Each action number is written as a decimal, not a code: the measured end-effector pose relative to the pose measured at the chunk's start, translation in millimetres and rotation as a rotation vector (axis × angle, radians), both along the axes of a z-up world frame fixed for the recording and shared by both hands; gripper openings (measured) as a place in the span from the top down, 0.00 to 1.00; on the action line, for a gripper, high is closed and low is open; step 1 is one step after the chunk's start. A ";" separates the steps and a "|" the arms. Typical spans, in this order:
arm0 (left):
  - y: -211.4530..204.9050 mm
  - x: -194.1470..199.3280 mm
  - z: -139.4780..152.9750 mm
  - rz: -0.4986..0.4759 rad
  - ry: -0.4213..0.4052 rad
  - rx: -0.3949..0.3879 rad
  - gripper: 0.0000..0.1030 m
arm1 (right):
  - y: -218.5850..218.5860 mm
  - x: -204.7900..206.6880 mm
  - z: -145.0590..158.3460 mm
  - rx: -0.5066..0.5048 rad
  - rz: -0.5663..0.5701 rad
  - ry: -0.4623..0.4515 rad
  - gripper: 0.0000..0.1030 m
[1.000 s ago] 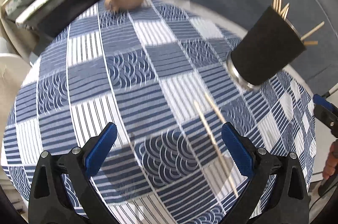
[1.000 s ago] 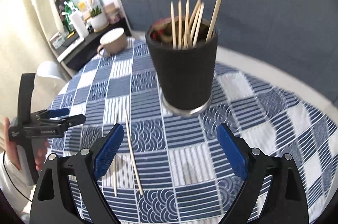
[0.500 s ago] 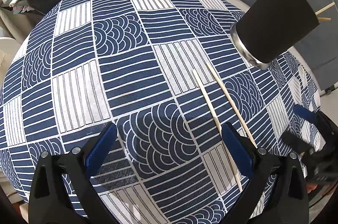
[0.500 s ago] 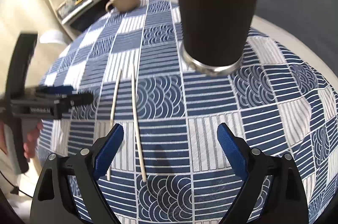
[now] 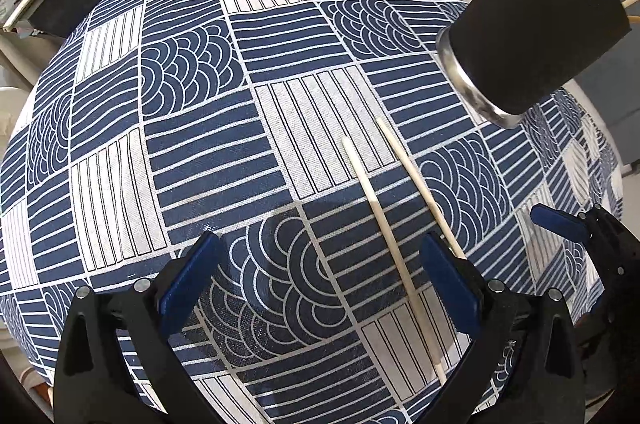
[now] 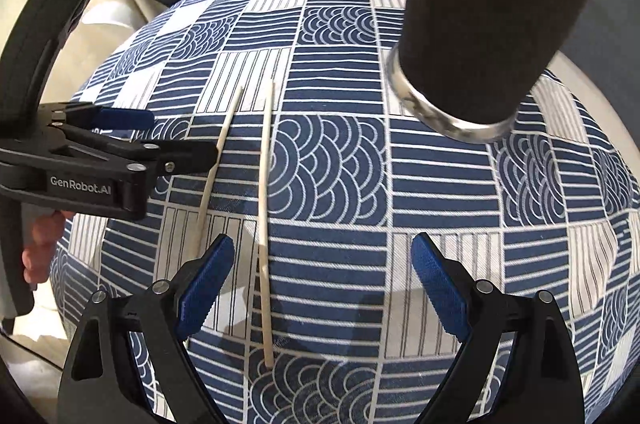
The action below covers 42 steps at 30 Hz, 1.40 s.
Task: Organize utensils
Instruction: 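Lower both tools to the last two skewers on the tablecloth, then close the left tool on one skewer while the right tool closes on the other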
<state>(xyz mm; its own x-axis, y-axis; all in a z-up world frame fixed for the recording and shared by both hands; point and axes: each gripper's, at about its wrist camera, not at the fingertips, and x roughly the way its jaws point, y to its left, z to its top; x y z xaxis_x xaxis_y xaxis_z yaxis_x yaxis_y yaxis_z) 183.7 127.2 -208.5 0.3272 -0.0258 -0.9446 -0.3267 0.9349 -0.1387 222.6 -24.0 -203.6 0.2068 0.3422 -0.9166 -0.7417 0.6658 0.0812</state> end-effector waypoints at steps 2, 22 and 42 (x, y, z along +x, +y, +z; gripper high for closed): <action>-2.4 3.2 -1.5 0.000 0.022 0.015 0.06 | 4.2 0.5 -3.2 -0.021 0.018 -0.009 0.17; -10.1 19.1 -10.8 0.049 0.151 0.101 0.04 | 18.4 18.8 -15.5 -0.133 0.022 0.016 0.06; -17.2 3.3 5.3 -0.026 0.113 0.102 0.70 | 26.1 -6.3 -2.7 -0.101 -0.002 0.020 0.94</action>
